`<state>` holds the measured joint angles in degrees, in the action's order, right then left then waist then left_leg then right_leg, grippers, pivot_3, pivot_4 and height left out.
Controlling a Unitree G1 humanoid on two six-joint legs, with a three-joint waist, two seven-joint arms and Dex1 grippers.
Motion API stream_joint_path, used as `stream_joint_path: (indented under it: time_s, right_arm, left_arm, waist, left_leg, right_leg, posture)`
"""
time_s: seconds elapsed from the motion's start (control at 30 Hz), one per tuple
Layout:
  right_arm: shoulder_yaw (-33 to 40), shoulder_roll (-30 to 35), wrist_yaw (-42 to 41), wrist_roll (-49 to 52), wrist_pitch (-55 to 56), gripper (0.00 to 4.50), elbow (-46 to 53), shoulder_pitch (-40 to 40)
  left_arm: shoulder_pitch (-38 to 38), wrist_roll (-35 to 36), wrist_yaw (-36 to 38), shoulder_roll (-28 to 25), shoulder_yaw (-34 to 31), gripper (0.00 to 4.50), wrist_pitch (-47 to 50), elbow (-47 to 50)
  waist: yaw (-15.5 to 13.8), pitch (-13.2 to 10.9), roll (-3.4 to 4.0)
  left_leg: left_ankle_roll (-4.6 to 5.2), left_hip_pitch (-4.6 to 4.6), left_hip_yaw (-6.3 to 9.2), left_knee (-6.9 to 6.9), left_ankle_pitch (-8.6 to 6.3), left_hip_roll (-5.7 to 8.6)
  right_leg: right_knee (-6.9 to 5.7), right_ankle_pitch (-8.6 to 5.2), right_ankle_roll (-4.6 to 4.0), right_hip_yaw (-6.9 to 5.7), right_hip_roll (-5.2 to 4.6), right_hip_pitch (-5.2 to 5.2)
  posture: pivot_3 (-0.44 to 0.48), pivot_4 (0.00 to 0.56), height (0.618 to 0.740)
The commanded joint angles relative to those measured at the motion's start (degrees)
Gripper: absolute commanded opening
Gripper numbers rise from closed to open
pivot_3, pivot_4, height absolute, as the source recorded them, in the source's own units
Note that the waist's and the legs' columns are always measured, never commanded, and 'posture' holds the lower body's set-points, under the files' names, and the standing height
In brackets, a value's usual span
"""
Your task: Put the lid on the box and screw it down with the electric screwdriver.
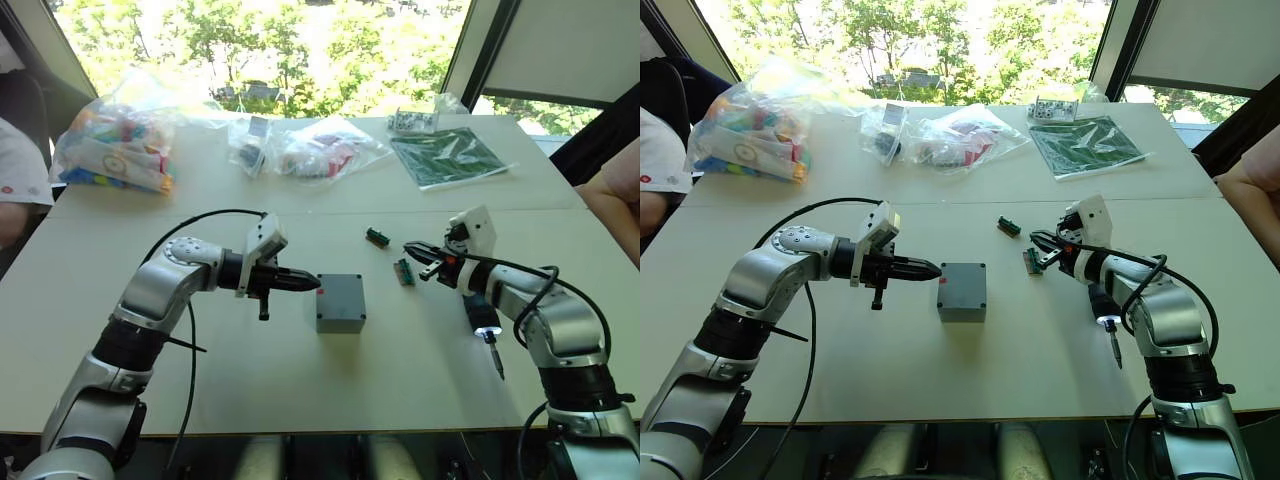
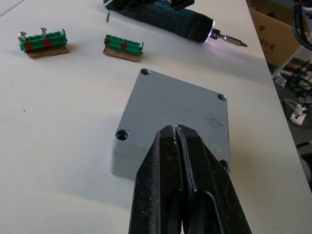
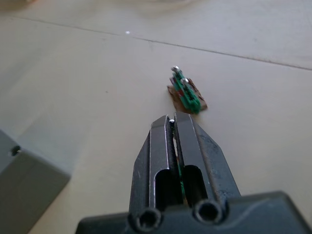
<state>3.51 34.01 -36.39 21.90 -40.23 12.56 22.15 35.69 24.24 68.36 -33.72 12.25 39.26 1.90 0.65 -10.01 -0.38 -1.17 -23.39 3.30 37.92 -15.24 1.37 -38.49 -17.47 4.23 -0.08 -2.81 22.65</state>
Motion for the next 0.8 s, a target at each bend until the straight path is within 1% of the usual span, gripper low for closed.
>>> stream_joint_path:
  time_s: [0.03,0.13,0.2,0.43,0.8]
  right_arm:
    - [0.39,0.35,-1.01,3.64,-2.51,0.03,8.46,-1.53]
    - [-2.13,-0.51,-0.74,5.45,-5.04,0.03,14.51,-3.54]
    - [-4.04,-1.57,0.01,5.21,-5.33,0.03,15.45,-4.53]
    - [-5.70,-2.53,0.61,5.21,-5.65,0.03,15.50,-4.63]
    - [-6.44,-2.22,0.63,4.52,-5.26,0.03,14.25,-3.77]
  left_arm:
    - [0.37,0.07,0.76,-1.44,-1.14,0.00,-1.13,0.54]
    - [0.27,-0.01,1.31,-2.58,-1.36,0.00,-1.70,0.74]
    - [-0.12,-0.15,0.72,-2.72,-1.06,0.00,-2.11,1.55]
    - [-0.90,0.10,-0.02,-2.83,-0.87,0.00,-1.76,2.59]
    - [-1.07,0.39,-0.93,-2.46,-0.84,0.00,-0.89,3.34]
  waist:
    - [-0.05,0.00,0.00]
    - [-0.01,0.00,0.00]
    - [-0.01,0.00,0.00]
    - [-0.03,0.00,0.00]
    - [-0.03,0.00,0.00]
  left_leg:
    - [0.00,0.00,0.00,0.00,0.00,0.00]
    - [0.00,-0.01,0.02,-0.01,0.00,0.00]
    - [0.00,0.00,0.02,-0.01,0.00,0.00]
    - [0.00,0.00,0.01,0.00,0.00,0.02]
    - [0.00,0.00,0.02,0.00,0.00,0.02]
  right_leg:
    - [0.00,0.00,0.00,0.00,0.00,0.00]
    - [0.01,0.00,0.00,0.00,-0.01,0.00]
    - [0.01,0.00,0.00,0.01,-0.01,0.00]
    - [0.02,0.00,0.00,0.01,-0.04,-0.01]
    - [0.01,0.00,0.00,0.00,-0.03,0.00]
  posture:
    - [0.000,0.150,0.740]
    - [0.000,0.150,0.740]
    - [0.000,0.150,0.740]
    - [0.000,0.150,0.740]
    - [0.000,0.150,0.740]
